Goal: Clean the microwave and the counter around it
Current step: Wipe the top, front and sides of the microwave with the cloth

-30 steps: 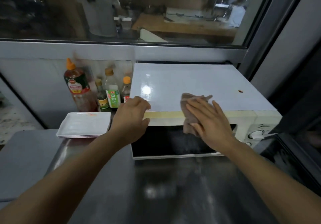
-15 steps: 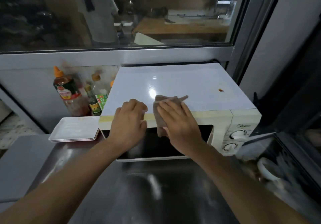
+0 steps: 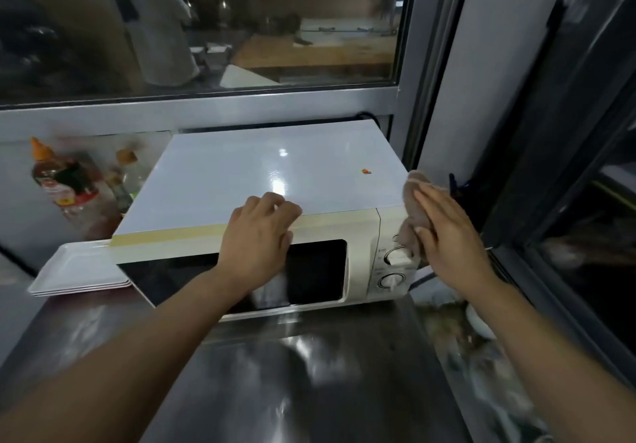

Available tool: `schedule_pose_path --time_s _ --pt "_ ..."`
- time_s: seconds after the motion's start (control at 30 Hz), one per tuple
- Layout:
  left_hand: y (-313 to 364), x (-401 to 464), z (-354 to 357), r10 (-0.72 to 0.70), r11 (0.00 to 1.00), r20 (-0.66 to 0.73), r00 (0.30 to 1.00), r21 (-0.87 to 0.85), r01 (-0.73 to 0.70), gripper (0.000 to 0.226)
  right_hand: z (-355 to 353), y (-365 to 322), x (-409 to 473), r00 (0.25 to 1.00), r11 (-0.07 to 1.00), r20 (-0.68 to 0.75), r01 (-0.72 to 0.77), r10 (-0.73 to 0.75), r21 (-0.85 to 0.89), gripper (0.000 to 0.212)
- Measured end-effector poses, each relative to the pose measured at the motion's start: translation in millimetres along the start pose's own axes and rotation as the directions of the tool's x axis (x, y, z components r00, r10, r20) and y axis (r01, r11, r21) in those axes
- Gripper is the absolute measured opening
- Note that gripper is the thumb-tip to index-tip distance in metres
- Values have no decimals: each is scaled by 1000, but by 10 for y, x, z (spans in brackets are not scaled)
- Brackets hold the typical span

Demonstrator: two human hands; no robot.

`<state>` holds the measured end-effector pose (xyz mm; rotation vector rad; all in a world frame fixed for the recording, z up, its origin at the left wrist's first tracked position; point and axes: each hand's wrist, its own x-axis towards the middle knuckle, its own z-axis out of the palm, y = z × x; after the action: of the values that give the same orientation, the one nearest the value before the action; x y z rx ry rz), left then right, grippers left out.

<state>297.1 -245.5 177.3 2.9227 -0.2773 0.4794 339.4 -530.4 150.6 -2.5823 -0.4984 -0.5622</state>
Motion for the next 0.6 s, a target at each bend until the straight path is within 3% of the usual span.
schedule_pose_path --time_s 0.13,0.27,0.43,0.6 --pt "57 -22 27 -33 999 -27 999 -19 32 33 166 -174 -22 993 998 -95 -67 67 4 52" --pt "100 -29 68 -67 997 -65 996 -35 64 34 382 -530 -49 974 997 -211 76 -79 -21 50" --pt "122 -59 137 -77 997 -95 992 -6 77 30 397 -399 -29 956 974 -194 209 -221 -84 44" --pt "116 -52 167 -75 996 -111 991 43 80 36 294 -99 -88 957 986 -288 55 -7 156 47"
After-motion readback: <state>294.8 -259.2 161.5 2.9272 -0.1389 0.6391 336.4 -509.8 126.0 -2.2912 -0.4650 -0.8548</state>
